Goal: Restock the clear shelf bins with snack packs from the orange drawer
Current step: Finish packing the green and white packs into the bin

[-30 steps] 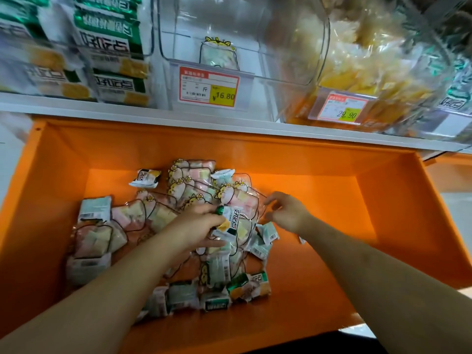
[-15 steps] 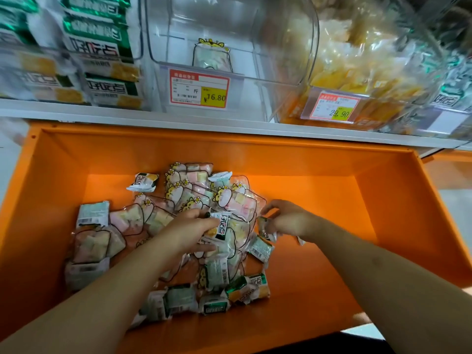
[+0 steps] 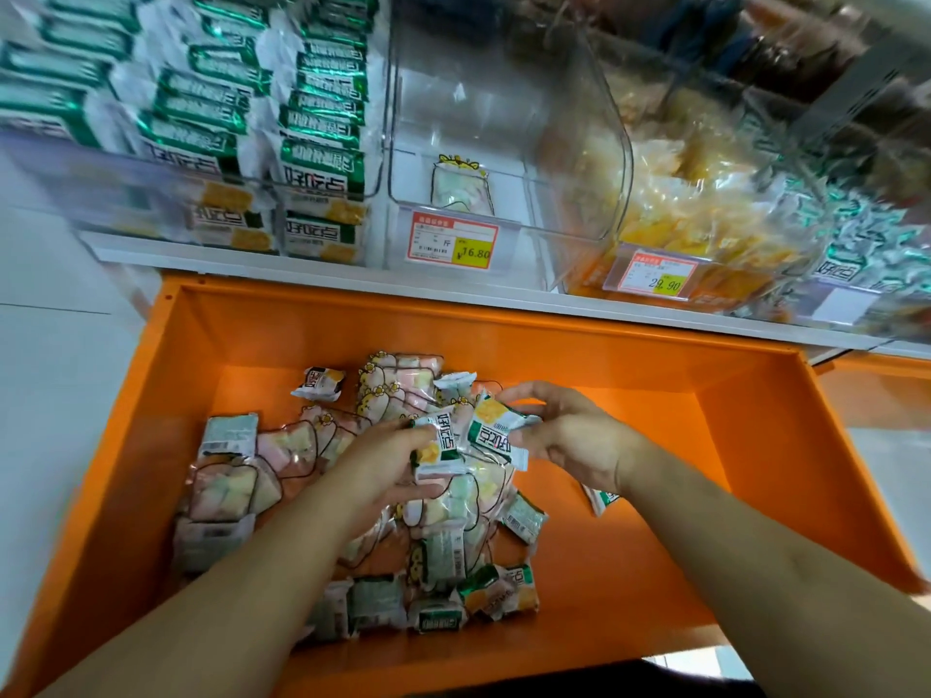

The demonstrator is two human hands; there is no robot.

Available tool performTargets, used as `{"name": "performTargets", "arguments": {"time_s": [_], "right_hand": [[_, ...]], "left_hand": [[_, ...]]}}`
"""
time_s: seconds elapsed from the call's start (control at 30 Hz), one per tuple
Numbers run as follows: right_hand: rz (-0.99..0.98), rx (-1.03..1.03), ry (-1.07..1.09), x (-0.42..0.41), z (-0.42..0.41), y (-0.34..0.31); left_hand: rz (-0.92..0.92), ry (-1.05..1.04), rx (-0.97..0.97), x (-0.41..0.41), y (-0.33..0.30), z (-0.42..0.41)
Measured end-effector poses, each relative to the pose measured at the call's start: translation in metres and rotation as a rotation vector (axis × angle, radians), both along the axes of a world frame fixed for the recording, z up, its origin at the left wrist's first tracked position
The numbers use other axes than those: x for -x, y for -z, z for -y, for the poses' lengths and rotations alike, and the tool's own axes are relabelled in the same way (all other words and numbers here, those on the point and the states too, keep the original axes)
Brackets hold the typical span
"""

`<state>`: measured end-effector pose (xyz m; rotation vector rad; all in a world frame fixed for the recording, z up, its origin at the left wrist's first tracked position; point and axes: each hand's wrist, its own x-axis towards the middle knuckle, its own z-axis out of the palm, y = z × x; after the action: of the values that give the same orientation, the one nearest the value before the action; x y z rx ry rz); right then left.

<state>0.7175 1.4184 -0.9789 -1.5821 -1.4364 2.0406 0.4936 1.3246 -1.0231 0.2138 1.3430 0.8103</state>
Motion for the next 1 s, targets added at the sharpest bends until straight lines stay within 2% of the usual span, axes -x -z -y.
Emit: {"name": "performTargets", "arguments": {"time_s": [0.07,0.2,0.37,0.53,0.63,0.73,0.87,0.93,1.0], "right_hand": [[0.028,0.036,0.001,0.003,0.006,-0.003],[0.073,0.032,-0.125,0.016,0.013,-0.002],[0.098,-0.03,0.004,0.016,0.01,0.018],[0.158,-0.089,-0.086,0.007,0.01,0.036],[0.201,-0.054,0.085,-0.013,0.001,0.045],[0.492,-0.142,0.219,-0.056,-0.013,0.073],[0.984,-0.213,0.085,-0.118,-0.018,0.113],[1.064,-0.178,0.036,-0.134,-0.017,0.125],[1.044,-0.157,0.024,-0.141,-0.016,0.134]], "left_hand": [[0.036,-0.021,-0.007,0.003,-0.001,-0.001],[-0.005,0.138,-0.11,-0.005,-0.008,0.0],[-0.05,0.237,-0.077,-0.013,-0.006,0.005],[-0.022,0.324,-0.054,-0.019,-0.006,0.005],[-0.114,0.306,-0.076,-0.019,0.006,0.003],[-0.157,0.279,-0.118,-0.02,0.013,0.002],[-0.207,0.335,-0.147,-0.023,0.026,-0.004],[-0.223,0.35,-0.146,-0.026,0.028,-0.007],[-0.238,0.387,-0.137,-0.029,0.033,-0.008]]}}
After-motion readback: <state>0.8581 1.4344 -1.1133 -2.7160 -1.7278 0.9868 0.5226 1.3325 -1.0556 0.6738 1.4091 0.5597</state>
